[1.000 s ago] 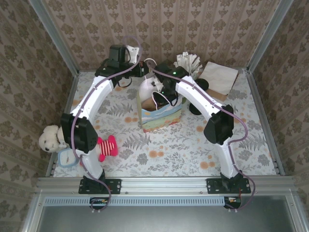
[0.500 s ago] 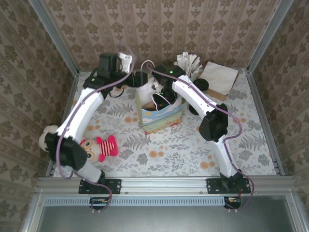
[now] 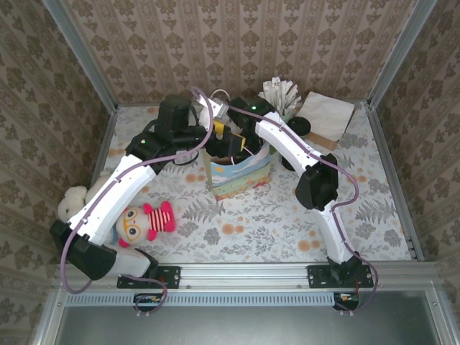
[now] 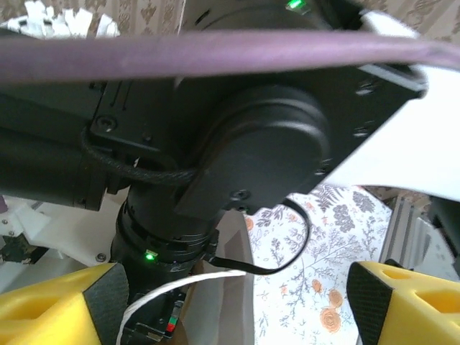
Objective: Pack the takeout coffee
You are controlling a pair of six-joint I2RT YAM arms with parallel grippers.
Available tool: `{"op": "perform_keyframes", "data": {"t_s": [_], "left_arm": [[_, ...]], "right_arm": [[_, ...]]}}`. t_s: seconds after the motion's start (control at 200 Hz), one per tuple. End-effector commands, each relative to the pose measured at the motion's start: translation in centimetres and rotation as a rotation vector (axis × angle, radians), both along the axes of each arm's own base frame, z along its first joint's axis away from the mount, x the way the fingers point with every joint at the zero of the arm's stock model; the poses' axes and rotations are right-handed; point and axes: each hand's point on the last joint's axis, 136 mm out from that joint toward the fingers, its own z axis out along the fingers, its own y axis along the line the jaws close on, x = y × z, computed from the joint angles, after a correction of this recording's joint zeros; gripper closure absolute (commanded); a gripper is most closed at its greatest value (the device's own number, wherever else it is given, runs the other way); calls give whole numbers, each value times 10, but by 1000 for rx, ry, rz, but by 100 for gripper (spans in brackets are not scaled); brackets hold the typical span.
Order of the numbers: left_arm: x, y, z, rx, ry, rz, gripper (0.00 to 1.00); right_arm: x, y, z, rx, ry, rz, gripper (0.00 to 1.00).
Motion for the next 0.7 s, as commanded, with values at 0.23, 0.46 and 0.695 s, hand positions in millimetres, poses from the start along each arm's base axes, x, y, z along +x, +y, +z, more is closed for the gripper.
{"op": "perform_keyframes", "data": {"t_s": [0.23, 0.46, 0.695], "left_arm": [[-18, -34, 0, 4, -54, -137, 68], [-53, -40, 5, -42, -173, -353, 100], [-85, -31, 4, -57, -201, -495, 100]], "right_arm": [[-1, 4, -5, -20, -2, -29, 78], [-2, -2, -15, -56, 15, -50, 77], [-4, -3, -21, -67, 35, -57, 76]]}}
